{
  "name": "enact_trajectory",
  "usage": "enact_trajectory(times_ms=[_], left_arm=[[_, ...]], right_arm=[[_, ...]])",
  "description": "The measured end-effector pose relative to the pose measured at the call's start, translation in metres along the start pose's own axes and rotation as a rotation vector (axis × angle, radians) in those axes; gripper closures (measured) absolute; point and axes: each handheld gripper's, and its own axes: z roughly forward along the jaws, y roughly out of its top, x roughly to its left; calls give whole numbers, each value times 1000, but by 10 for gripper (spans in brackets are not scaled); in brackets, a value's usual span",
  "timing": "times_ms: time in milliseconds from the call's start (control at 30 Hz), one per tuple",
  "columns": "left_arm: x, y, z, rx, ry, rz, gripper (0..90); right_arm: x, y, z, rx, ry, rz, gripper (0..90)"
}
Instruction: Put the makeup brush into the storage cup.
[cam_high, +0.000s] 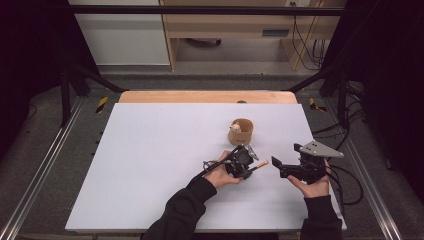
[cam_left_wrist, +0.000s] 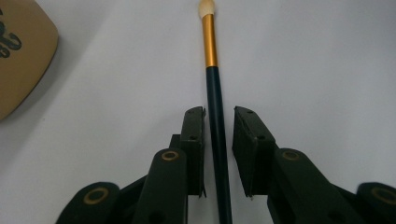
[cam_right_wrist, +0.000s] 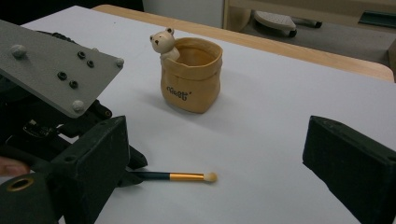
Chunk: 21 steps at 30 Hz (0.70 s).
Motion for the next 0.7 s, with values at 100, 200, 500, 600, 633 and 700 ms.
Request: enact_trajectory(times_ms=[100,200,500,600,633,700], left_arm=[[-1,2,1,6,1,4,743],[-1,2,1,4,3,2,754],[-2,4,1,18,6,4,800],[-2,5,2,24,7,7,809],[-2,5,1,28,5,9,815],[-1,5,1,30,4,9,821]], right_arm=[[0,0,0,0,0,0,74],[0,0,0,0,0,0,74],[0,0,0,5,-2,-1,74],[0,0,0,5,-3,-1,74],[0,0,0,5,-2,0,74],[0,0,0,4,-2,0,74]])
